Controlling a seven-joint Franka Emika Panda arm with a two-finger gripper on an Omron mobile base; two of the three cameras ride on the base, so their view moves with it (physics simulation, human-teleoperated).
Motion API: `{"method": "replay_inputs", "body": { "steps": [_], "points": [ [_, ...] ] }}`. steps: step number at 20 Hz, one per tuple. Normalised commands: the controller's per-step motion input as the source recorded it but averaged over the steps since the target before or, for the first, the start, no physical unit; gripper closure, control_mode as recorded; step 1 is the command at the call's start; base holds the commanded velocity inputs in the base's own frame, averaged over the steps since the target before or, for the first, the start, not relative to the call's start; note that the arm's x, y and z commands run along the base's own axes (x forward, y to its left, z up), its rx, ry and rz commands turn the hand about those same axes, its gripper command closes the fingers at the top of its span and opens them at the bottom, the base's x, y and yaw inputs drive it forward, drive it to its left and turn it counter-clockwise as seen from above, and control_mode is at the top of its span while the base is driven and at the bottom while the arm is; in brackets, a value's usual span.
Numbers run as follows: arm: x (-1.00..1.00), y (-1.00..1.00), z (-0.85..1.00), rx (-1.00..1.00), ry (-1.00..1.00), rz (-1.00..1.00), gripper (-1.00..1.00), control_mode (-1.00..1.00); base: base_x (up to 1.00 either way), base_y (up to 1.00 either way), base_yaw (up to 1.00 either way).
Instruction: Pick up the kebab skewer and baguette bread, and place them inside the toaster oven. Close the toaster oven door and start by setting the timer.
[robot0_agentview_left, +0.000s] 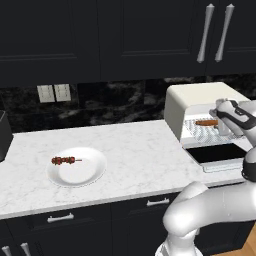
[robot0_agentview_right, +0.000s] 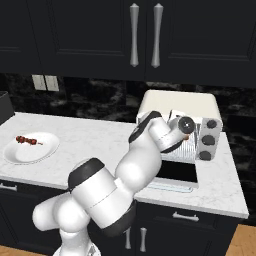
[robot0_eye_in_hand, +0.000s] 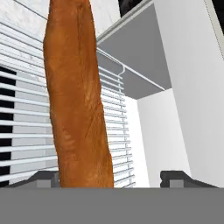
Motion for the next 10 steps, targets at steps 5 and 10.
{"method": "replay_inputs", "body": {
  "steps": [5, 10],
  "points": [
    [-0.23, -0.10, -0.01, 0.00, 0.00, 0.00, -1.00, -1.00, 0.00, 0.00, 0.00],
    [-0.25, -0.07, 0.06, 0.00, 0.00, 0.00, -1.00, -1.00, 0.00, 0.00, 0.00]
  ]
}}
